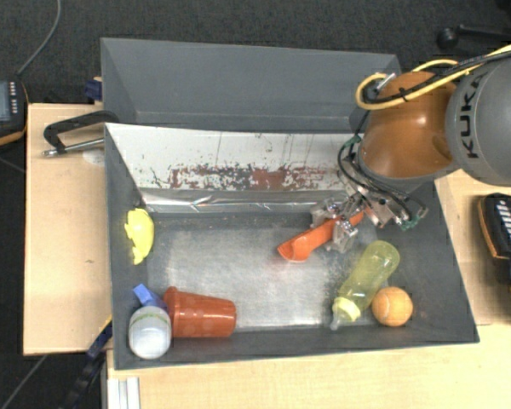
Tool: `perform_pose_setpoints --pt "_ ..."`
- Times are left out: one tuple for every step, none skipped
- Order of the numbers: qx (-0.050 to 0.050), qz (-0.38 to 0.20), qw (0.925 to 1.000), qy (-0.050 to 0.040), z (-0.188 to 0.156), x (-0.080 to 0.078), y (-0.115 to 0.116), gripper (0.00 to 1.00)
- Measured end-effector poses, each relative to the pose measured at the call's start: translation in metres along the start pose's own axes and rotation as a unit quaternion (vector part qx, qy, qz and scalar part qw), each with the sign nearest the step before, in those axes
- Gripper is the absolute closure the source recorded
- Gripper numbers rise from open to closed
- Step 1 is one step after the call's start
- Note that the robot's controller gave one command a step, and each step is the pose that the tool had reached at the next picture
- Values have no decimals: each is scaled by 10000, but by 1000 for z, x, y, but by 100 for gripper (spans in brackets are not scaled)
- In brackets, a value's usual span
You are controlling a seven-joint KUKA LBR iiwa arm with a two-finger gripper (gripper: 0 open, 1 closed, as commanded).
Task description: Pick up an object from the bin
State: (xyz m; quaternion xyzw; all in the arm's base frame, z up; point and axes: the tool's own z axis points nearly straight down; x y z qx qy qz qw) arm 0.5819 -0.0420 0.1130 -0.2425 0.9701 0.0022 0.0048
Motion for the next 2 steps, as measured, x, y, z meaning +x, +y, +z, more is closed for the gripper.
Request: perform_pose_setpoints --pt "44 -30 10000 -62 -10 -3 -7 100" --pt "-5 91 10000 -3 -49 2 -4 100"
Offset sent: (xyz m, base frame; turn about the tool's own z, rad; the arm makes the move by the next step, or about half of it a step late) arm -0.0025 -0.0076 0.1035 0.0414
